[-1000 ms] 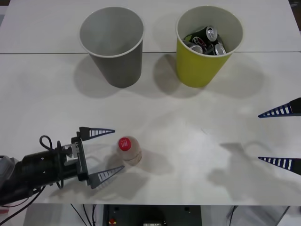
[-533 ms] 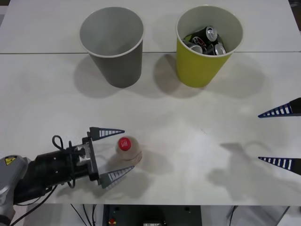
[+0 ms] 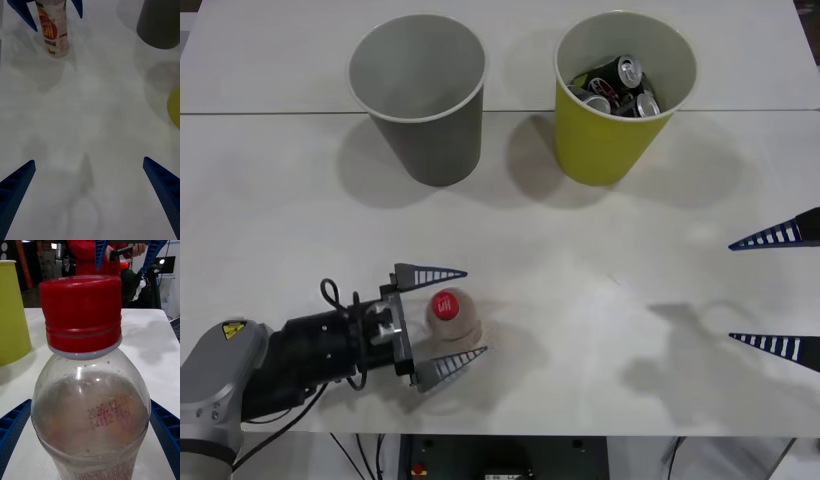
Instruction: Put the can into the green bin and the plastic bottle into the gray bin
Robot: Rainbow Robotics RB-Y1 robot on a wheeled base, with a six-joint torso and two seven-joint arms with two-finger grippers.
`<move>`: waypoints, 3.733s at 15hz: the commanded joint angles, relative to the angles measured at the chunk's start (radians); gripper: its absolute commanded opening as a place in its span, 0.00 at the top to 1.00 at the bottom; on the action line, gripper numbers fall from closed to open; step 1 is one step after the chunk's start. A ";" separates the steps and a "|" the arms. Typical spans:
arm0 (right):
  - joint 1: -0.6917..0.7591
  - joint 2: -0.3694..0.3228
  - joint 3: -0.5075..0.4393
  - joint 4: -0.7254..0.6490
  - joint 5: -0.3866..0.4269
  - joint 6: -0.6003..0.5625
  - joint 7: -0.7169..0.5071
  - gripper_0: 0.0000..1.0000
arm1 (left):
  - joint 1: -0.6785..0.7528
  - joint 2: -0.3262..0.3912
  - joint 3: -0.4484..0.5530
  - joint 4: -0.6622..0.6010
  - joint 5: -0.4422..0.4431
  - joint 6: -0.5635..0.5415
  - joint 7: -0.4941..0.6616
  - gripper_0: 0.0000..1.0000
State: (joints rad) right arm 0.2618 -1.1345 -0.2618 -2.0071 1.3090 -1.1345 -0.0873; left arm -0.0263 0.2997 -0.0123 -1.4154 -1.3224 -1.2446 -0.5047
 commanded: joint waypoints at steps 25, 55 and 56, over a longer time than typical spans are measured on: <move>0.000 0.000 0.000 0.000 0.000 0.000 0.000 0.00 | -0.027 0.134 0.037 -0.132 0.000 -0.029 0.408 1.00; 0.000 0.000 0.000 0.000 0.000 0.000 0.000 0.00 | -0.765 0.943 -0.210 -0.289 -0.184 -0.207 1.634 1.00; 0.000 0.000 0.000 0.000 0.000 0.000 0.000 0.00 | -0.840 0.908 -0.232 -0.228 -0.189 -0.245 1.634 1.00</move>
State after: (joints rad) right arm 0.2618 -1.1345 -0.2618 -2.0071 1.3090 -1.1345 -0.0873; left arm -0.8117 1.2318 -0.2259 -1.6884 -1.5071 -1.4614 1.1290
